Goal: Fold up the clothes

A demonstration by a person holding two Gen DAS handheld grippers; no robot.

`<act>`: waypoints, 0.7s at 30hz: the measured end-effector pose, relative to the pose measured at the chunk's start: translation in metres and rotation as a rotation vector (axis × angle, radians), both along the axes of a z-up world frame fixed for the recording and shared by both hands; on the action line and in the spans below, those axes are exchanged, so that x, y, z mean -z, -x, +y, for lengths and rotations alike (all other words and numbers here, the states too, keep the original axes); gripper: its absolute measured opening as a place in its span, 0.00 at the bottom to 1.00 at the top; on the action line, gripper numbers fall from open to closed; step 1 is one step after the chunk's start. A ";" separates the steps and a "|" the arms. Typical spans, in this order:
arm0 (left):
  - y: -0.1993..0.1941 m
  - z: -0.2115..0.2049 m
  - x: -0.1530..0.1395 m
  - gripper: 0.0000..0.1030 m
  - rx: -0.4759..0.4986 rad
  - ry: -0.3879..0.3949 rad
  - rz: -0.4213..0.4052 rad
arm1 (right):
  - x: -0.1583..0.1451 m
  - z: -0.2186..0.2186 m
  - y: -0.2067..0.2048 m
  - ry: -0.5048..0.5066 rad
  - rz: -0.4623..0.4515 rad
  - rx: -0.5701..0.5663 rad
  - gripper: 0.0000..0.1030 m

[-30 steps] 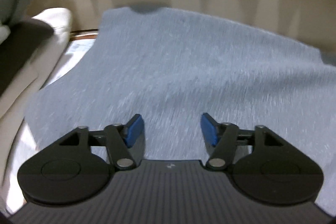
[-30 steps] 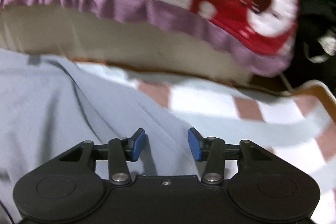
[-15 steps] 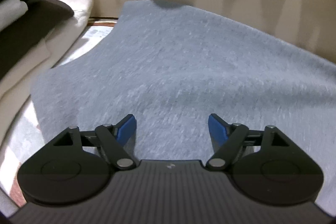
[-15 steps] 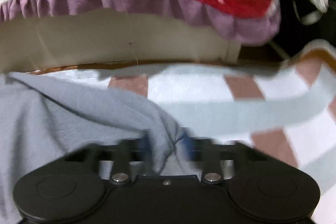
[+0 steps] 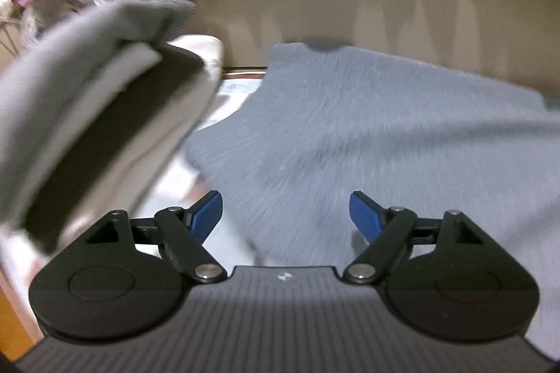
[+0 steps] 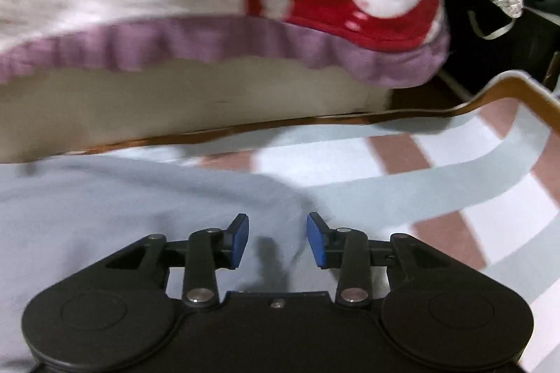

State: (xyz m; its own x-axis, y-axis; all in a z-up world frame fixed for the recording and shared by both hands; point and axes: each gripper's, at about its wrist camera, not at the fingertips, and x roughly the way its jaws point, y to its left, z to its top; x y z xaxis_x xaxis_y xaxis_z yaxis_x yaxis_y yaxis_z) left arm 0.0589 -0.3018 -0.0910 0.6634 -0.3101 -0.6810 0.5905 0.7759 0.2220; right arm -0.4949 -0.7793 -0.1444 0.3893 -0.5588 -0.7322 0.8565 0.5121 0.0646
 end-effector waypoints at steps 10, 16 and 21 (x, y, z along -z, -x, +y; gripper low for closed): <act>0.087 0.187 0.000 0.80 -0.215 -0.167 -0.025 | -0.033 0.124 0.027 -0.168 -0.075 -0.353 0.53; 0.103 0.298 0.011 0.80 -0.561 0.099 0.262 | -0.046 0.180 0.047 -0.268 -0.121 -0.443 0.55; 0.111 0.336 0.037 0.80 -0.647 0.276 0.507 | -0.039 0.189 0.080 -0.338 -0.169 -0.321 0.55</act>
State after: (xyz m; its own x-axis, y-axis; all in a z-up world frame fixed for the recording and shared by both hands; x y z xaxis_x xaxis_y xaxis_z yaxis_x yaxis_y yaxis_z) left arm -0.0516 0.0338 -0.1275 0.4036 -0.1743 -0.8982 -0.0093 0.9809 -0.1945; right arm -0.5748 -0.5901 -0.1053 0.6322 -0.1334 -0.7633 0.6218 0.6751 0.3970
